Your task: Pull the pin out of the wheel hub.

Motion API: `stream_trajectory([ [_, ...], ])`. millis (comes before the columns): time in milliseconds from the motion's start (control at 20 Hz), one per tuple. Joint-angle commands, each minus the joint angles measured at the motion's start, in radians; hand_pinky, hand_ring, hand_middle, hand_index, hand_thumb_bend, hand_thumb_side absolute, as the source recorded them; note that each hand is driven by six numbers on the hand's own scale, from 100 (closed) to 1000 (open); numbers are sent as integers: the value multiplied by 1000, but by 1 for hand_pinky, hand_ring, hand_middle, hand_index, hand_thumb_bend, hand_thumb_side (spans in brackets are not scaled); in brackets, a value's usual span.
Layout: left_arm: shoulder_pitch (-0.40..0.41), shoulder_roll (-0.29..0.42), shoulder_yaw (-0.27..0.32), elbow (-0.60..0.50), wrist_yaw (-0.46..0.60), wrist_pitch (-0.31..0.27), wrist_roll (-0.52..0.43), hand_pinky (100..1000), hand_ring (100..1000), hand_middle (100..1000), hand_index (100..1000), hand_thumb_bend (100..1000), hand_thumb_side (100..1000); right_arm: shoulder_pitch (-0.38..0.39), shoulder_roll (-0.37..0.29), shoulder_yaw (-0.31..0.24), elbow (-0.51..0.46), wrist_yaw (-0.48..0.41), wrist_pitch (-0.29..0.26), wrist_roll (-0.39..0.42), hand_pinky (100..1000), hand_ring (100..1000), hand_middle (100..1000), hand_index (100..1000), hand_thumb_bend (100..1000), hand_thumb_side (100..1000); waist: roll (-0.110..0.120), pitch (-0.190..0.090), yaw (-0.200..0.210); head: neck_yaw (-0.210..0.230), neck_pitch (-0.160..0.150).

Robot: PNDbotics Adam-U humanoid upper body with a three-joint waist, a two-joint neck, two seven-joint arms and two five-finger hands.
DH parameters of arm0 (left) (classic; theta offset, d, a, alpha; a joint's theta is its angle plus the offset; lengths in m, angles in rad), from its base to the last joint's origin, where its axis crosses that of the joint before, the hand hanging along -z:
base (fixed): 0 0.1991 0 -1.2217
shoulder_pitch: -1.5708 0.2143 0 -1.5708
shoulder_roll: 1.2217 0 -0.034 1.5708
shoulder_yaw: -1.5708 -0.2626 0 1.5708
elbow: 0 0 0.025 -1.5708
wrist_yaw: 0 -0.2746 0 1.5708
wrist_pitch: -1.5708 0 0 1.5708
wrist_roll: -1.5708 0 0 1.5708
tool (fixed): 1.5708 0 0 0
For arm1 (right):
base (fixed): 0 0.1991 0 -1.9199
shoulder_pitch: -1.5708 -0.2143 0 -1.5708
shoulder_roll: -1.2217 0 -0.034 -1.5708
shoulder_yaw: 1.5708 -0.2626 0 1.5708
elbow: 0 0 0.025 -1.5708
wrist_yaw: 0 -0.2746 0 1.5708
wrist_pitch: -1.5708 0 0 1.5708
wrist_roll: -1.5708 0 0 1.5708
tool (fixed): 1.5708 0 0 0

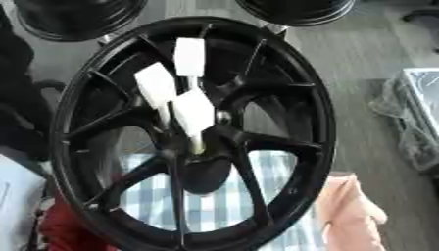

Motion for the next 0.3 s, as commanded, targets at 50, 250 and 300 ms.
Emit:
stream_trajectory([
  [50, -12, 16, 2, -18, 3, -1, -4, 740, 798, 704, 718, 246, 611, -27, 38, 0, -20, 6, 11, 0, 777, 748, 673, 779, 100, 500, 1, -22, 0, -4, -14],
  [250, -14, 12, 0, -18, 5, -2, -7, 739, 799, 705, 718, 246, 610, -48, 108, 3, -16, 19, 20, 18, 784, 767, 699, 792, 100, 536, 6, -21, 2, -6, -17],
  [300, -15, 11, 0, -18, 5, -2, -7, 740, 799, 705, 718, 247, 610, -52, 124, 3, -13, 22, 22, 22, 784, 767, 700, 792, 100, 544, 8, -21, 3, -6, -18],
])
